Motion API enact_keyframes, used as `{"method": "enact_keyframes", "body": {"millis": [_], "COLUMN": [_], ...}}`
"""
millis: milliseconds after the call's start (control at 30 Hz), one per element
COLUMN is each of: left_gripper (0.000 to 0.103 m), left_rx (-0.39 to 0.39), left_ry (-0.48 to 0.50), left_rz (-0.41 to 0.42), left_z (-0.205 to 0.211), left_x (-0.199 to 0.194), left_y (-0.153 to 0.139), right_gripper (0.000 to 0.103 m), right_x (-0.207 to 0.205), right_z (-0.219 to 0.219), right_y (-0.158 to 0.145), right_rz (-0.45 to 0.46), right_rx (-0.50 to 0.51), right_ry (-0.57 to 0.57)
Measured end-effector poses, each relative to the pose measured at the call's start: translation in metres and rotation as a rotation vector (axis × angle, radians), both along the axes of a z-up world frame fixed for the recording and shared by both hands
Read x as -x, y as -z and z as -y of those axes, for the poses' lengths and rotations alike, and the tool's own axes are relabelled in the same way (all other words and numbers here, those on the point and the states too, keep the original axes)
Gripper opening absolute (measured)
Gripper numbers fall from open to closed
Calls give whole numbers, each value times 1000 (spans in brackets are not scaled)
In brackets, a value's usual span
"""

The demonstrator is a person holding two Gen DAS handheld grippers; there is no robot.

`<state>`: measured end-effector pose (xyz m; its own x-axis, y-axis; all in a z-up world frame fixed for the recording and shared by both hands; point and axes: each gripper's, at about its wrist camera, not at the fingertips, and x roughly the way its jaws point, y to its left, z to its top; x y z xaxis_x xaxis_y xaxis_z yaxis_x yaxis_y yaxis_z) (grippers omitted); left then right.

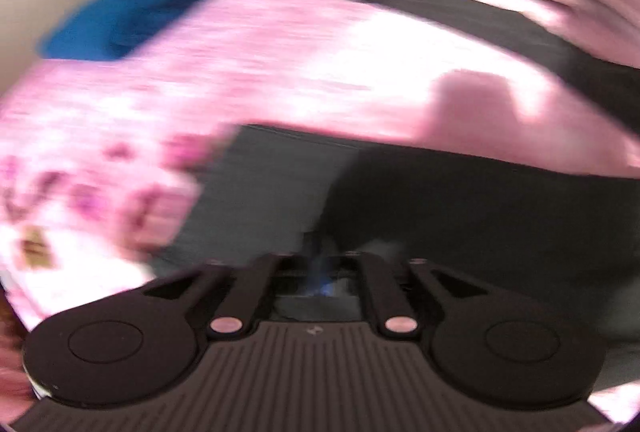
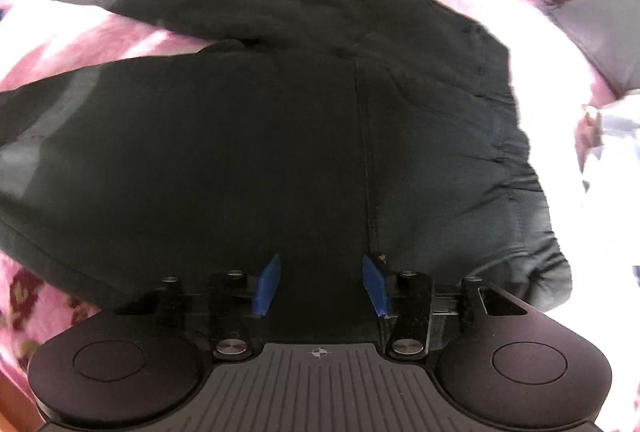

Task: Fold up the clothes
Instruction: 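Lay the black pants flat on the bedspread and open both grippers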

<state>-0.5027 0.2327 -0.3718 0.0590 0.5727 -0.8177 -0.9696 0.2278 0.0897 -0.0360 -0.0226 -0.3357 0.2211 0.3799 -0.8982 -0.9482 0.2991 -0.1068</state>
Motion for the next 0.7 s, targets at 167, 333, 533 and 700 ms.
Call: {"method": "enact_keyframes", "body": {"millis": [167, 333, 533, 700], "left_gripper": [16, 17, 21, 17], "left_rx": [-37, -13, 6, 76], "left_ry": [30, -26, 23, 61], "left_rz": [-76, -110, -63, -59], "left_z": [0, 18, 53, 97], "left_x": [8, 14, -18, -67], "left_y": [-7, -1, -24, -18], "right_gripper": [49, 49, 49, 50], "right_x": [10, 13, 5, 4], "right_z": [1, 21, 52, 51], "right_y": [-3, 17, -15, 6], "right_rz": [-10, 20, 15, 50], "right_rx": [-107, -18, -138, -74], "right_ry": [75, 118, 205, 125]}}
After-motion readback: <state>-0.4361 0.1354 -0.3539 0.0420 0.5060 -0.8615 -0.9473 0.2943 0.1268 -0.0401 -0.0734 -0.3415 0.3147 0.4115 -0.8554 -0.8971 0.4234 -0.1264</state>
